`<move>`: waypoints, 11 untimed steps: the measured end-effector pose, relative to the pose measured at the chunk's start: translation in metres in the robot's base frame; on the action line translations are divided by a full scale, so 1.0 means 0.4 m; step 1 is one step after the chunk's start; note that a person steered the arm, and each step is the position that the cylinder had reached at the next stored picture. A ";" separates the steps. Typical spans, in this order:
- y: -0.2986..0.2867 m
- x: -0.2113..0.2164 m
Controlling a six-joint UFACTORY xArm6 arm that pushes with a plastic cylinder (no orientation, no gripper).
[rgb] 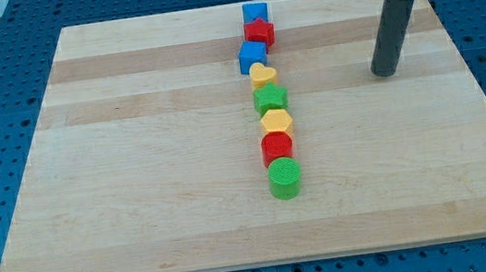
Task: Separate blue cube from red star
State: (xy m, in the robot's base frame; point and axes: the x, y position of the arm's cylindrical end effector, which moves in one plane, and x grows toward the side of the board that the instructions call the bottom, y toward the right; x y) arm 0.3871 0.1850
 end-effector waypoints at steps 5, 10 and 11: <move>-0.010 0.034; -0.148 0.130; -0.224 0.138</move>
State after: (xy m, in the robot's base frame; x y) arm 0.4423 0.0953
